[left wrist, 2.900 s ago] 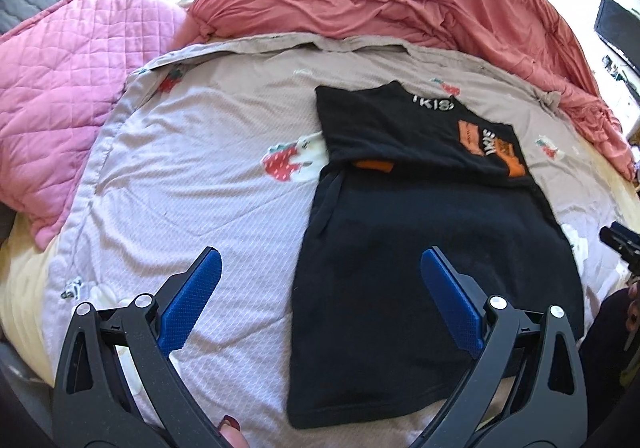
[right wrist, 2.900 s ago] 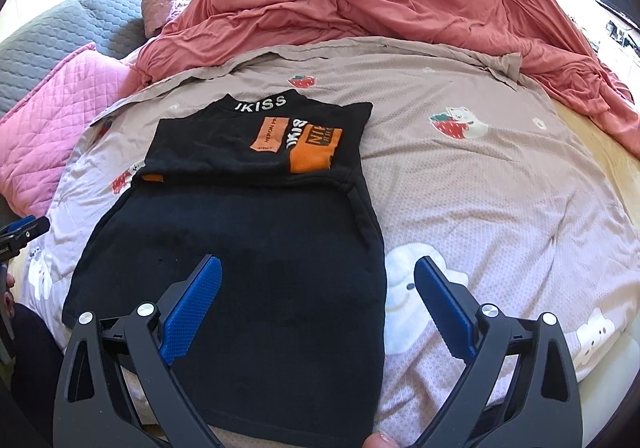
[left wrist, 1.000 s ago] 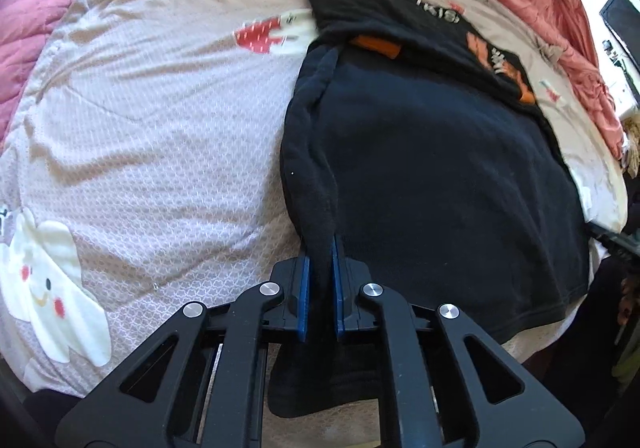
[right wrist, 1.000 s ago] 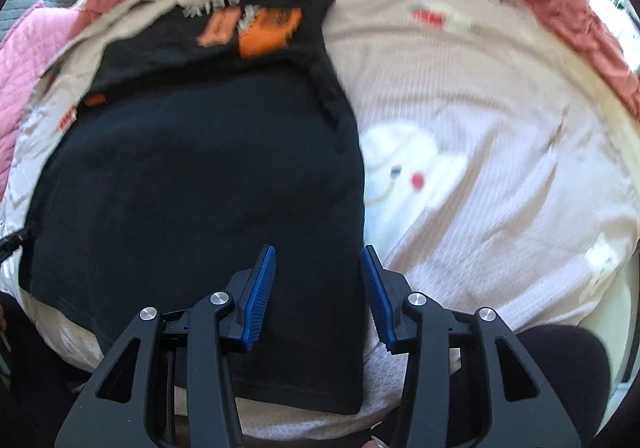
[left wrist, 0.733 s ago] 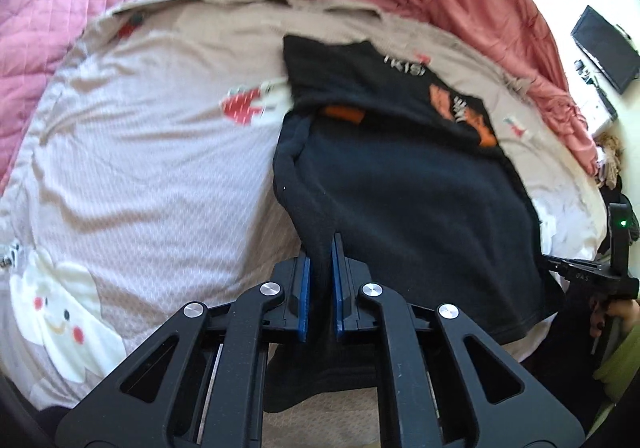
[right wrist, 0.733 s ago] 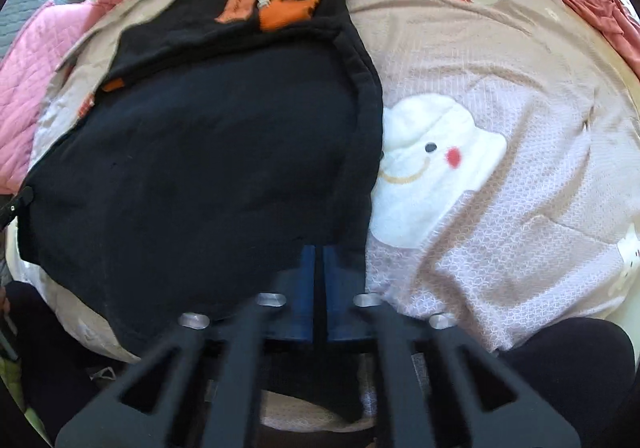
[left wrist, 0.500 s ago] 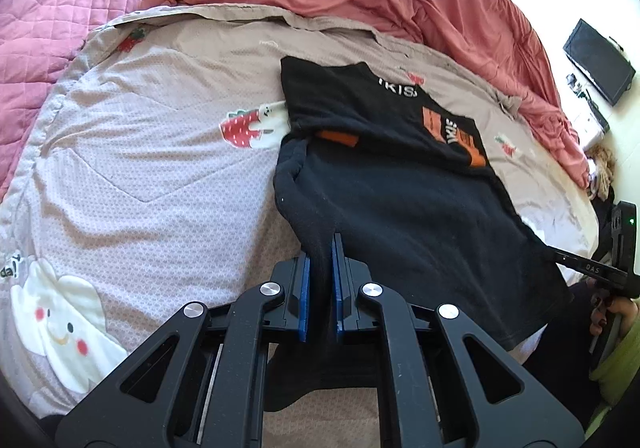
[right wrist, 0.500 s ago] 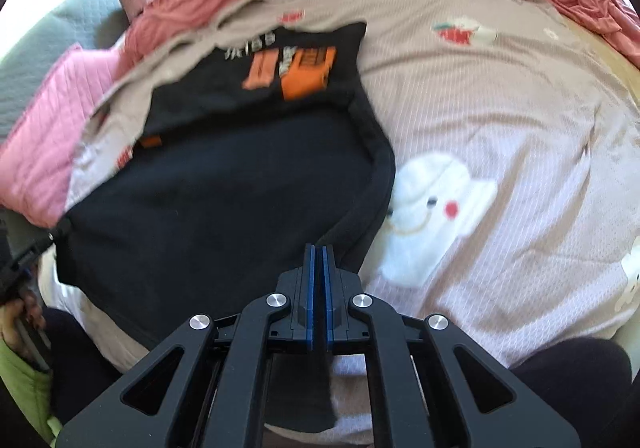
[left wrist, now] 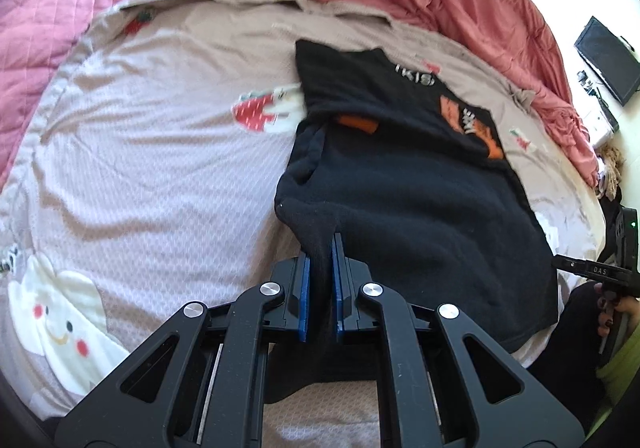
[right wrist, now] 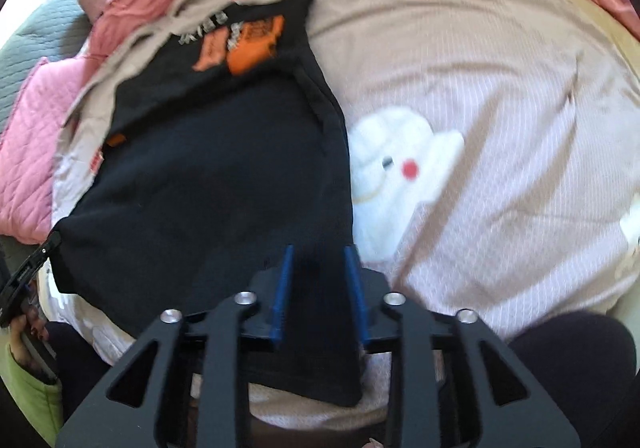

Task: Fold small clothes
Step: 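Lift the hem with both grippers and fold it over toward the collar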

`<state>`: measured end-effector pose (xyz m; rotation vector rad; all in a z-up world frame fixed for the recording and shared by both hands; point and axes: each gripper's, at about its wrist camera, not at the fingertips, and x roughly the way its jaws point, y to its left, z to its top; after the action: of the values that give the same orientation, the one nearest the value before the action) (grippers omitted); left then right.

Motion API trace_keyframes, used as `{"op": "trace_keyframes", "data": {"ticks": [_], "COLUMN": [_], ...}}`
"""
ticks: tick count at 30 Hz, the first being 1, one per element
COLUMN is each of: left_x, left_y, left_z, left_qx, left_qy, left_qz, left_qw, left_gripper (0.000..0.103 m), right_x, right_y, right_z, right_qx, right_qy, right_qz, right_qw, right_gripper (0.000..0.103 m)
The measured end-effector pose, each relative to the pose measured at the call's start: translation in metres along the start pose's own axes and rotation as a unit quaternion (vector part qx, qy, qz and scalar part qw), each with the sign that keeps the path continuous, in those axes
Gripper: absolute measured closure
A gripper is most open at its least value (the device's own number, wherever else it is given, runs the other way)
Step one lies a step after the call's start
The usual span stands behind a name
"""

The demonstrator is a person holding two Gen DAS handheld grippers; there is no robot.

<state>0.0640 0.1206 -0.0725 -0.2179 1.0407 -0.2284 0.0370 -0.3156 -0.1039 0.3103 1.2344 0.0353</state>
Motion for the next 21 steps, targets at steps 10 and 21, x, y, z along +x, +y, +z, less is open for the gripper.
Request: {"op": "trace_keyframes", "data": {"ticks": [10,21], "left_x": [0.028,0.045], "left_y": [0.003,0.0], "left_z": [-0.014,-0.023], "left_qx": [-0.007,-0.001], "left_qy": [0.05,0.084], "left_qz": [0.004,0.009], "left_qw": [0.9987,0.9965], "left_gripper": [0.099,0.1], "right_x": [0.027,0.022], "right_y": [0.002,0.003], "right_z": [-0.007,-0.008], "right_qx": [-0.008,-0.006], "right_qy": [0.041,0.041], "right_qz": [-0.027,-0.015], "right_qw": [0.999,0.999], "right_gripper": [0.073,0.093]}}
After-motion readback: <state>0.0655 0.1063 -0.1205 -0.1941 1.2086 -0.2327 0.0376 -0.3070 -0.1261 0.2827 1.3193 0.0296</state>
